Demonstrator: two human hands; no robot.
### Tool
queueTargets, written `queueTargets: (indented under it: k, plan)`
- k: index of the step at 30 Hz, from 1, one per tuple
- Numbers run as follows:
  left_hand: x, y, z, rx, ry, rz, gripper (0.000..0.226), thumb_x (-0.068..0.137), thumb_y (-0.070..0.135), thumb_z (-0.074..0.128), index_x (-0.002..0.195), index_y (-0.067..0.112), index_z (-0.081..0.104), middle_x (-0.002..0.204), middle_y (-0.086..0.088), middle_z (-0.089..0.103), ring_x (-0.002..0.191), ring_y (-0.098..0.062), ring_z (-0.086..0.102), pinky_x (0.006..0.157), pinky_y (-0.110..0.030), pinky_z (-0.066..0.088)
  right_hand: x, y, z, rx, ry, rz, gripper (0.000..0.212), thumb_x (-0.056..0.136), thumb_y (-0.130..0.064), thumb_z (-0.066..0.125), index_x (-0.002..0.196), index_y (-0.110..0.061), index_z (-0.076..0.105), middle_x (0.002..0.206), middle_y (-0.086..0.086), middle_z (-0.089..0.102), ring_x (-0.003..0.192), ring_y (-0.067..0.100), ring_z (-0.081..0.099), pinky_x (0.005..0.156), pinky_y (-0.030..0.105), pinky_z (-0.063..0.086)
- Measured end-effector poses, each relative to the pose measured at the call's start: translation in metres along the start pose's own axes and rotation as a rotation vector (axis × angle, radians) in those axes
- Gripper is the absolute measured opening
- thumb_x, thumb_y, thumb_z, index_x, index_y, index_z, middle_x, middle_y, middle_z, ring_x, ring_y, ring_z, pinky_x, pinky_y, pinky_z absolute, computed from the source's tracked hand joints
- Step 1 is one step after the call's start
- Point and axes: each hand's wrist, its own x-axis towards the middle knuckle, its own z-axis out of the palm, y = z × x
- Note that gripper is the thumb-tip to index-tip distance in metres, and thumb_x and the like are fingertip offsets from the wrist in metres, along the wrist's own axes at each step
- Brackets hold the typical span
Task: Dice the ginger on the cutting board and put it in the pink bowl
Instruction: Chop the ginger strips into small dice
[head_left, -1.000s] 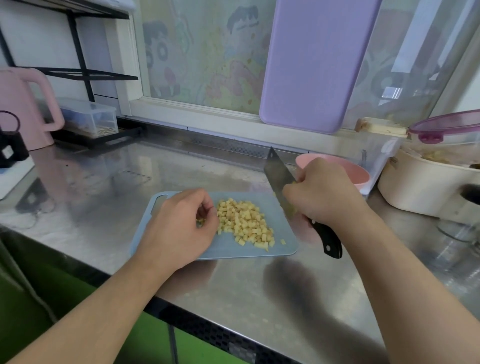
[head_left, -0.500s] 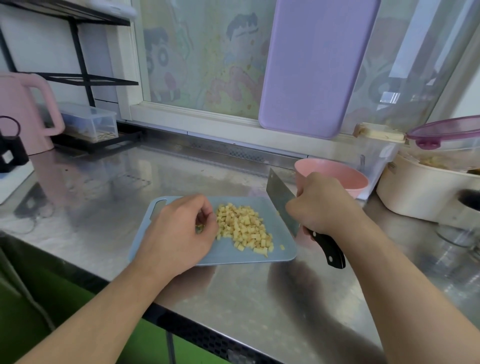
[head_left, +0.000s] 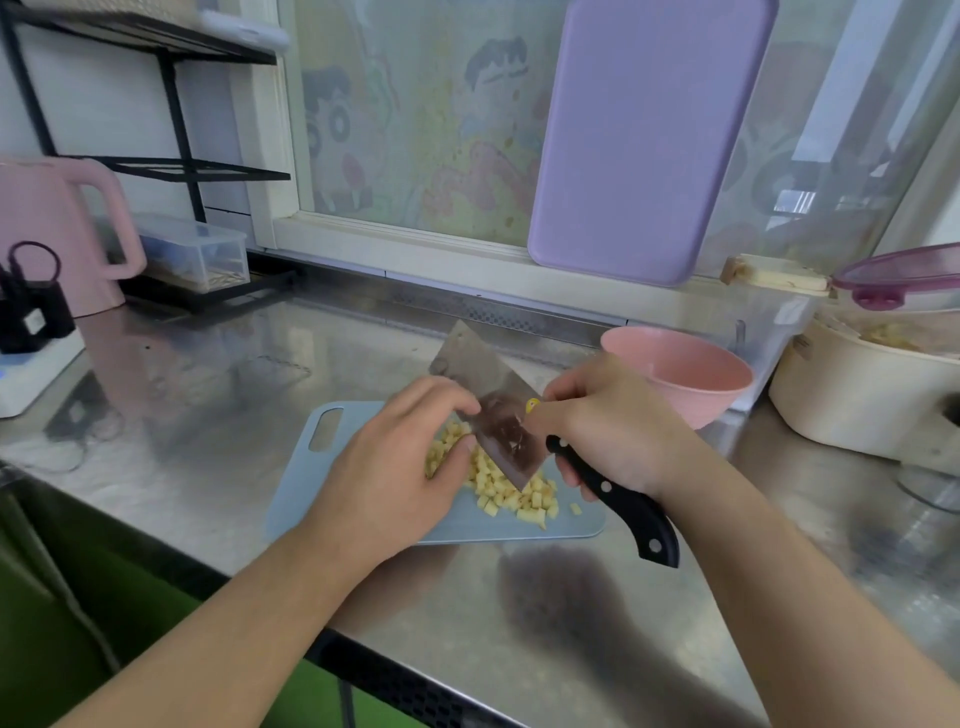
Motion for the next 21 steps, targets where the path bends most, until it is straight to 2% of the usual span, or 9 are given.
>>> queueTargets:
  k: [3, 5, 8, 10, 12, 15, 18, 21]
  plan:
    - [-0.001, -0.001, 0.002, 0.027, -0.056, 0.031, 0.007, 0.096, 0.020, 0.065, 0.099, 0.026, 0.066, 0.106, 0.020, 0.060, 0.097, -0.005, 0.061, 0.080, -0.035, 0.055, 0.001, 0.002, 0.002, -0.003, -0.007, 0.002, 0.022, 0.081, -0.007, 0.064, 0.068, 0.011, 0.062, 0.051, 0.023, 0.060, 0.037, 0.024, 0.049, 0.042, 0.026, 0.044]
    - [-0.003, -0.001, 0.002, 0.049, -0.061, 0.008, 0.006, 0.096, 0.022, 0.063, 0.096, 0.028, 0.065, 0.100, 0.020, 0.061, 0.093, -0.005, 0.060, 0.076, -0.035, 0.055, 0.003, 0.004, 0.001, 0.021, 0.006, -0.003, 0.021, 0.081, -0.006, 0.063, 0.069, 0.011, 0.062, 0.050, 0.021, 0.059, 0.037, 0.025, 0.048, 0.043, 0.026, 0.043]
    - [-0.005, 0.001, 0.001, 0.044, -0.025, -0.037, 0.007, 0.098, 0.024, 0.063, 0.095, 0.030, 0.064, 0.094, 0.021, 0.062, 0.091, -0.003, 0.060, 0.075, -0.033, 0.054, 0.006, 0.008, 0.000, 0.056, 0.036, -0.030, 0.024, 0.085, -0.005, 0.061, 0.063, 0.004, 0.060, 0.047, 0.018, 0.058, 0.036, 0.024, 0.045, 0.043, 0.026, 0.041]
    - [-0.004, 0.004, -0.002, 0.018, 0.015, -0.082, 0.009, 0.101, 0.026, 0.059, 0.093, 0.030, 0.061, 0.091, 0.020, 0.062, 0.090, -0.003, 0.060, 0.075, -0.031, 0.052, 0.007, 0.011, 0.001, 0.009, 0.076, -0.098, 0.025, 0.086, -0.007, 0.061, 0.061, -0.004, 0.057, 0.046, 0.010, 0.056, 0.037, 0.022, 0.045, 0.043, 0.025, 0.039]
    - [-0.005, 0.007, -0.005, -0.012, 0.072, -0.122, 0.012, 0.102, 0.026, 0.056, 0.091, 0.030, 0.059, 0.089, 0.019, 0.061, 0.091, -0.005, 0.060, 0.075, -0.028, 0.050, 0.008, 0.015, 0.003, -0.164, 0.154, -0.239, 0.020, 0.084, -0.011, 0.064, 0.064, -0.012, 0.058, 0.046, -0.002, 0.052, 0.040, 0.018, 0.045, 0.042, 0.026, 0.039]
    - [-0.005, 0.010, -0.014, -0.095, 0.211, -0.183, 0.015, 0.099, 0.016, 0.060, 0.090, 0.028, 0.060, 0.087, 0.016, 0.061, 0.090, -0.006, 0.059, 0.075, -0.016, 0.043, 0.008, 0.017, 0.004, -0.496, 0.204, -0.428, 0.015, 0.080, -0.016, 0.064, 0.074, -0.023, 0.052, 0.055, -0.004, 0.054, 0.054, 0.019, 0.054, 0.049, 0.035, 0.048]
    - [0.001, 0.018, -0.031, -0.146, 0.333, -0.193, 0.017, 0.096, 0.005, 0.064, 0.090, 0.021, 0.061, 0.086, 0.012, 0.060, 0.088, -0.010, 0.057, 0.077, -0.010, 0.040, 0.009, 0.016, 0.007, -0.699, 0.197, -0.508, 0.021, 0.081, -0.011, 0.062, 0.086, -0.025, 0.047, 0.064, -0.005, 0.054, 0.065, 0.023, 0.055, 0.053, 0.037, 0.048]
    - [0.009, 0.032, -0.050, -0.139, 0.397, -0.133, 0.014, 0.095, 0.006, 0.062, 0.090, 0.019, 0.060, 0.085, 0.010, 0.058, 0.085, -0.012, 0.056, 0.075, -0.013, 0.041, 0.009, 0.016, 0.010, -0.783, 0.176, -0.529, 0.028, 0.083, -0.008, 0.062, 0.089, -0.026, 0.043, 0.071, -0.004, 0.055, 0.071, 0.026, 0.055, 0.053, 0.035, 0.041]
